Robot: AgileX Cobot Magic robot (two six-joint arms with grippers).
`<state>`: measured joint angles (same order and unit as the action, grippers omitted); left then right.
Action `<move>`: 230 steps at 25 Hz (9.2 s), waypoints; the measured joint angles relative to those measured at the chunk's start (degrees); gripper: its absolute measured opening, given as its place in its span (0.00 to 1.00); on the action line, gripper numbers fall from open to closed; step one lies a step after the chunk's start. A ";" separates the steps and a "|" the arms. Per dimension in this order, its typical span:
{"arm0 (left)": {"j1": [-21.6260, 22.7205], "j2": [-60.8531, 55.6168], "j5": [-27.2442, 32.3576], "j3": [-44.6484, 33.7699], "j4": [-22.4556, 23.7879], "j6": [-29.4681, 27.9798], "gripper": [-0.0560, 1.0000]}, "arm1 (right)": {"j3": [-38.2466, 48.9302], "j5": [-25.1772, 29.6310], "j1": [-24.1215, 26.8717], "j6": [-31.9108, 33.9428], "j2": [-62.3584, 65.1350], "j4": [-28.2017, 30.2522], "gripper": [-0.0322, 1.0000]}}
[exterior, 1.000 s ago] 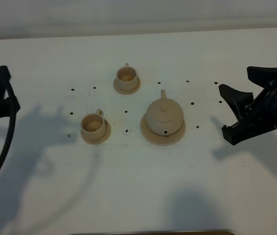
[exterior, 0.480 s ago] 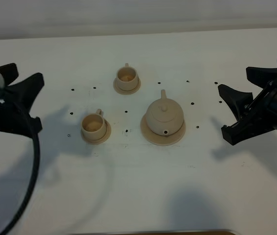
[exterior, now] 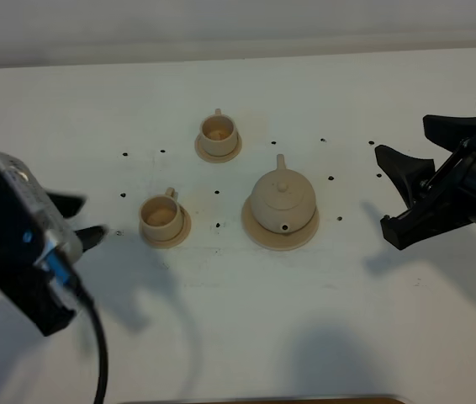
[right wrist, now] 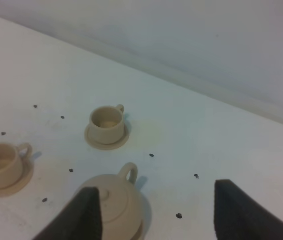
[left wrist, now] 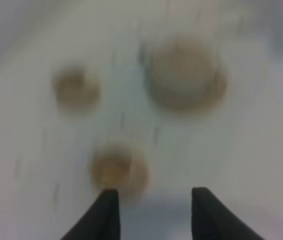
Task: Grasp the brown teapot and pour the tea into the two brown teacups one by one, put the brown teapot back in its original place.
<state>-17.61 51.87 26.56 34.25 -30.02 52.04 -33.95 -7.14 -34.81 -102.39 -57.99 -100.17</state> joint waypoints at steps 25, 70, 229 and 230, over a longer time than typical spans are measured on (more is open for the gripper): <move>0.06 -31.59 27.70 -3.96 38.32 -60.86 0.36 | 0.00 3.68 0.00 1.05 0.00 0.00 0.52; 15.50 -52.13 34.17 -7.84 33.97 -57.59 0.36 | -2.32 3.54 0.00 0.82 -16.06 0.00 0.52; 15.50 -52.13 34.22 -7.84 33.99 -57.39 0.35 | -54.95 39.13 10.02 105.36 -64.60 86.81 0.52; 15.50 -52.13 34.22 -7.84 33.99 -57.39 0.35 | -54.95 39.13 10.02 105.36 -64.64 86.87 0.52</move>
<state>-2.11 -0.26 60.78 26.41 3.97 -5.36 -88.90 31.99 -24.79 2.98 -122.64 -13.29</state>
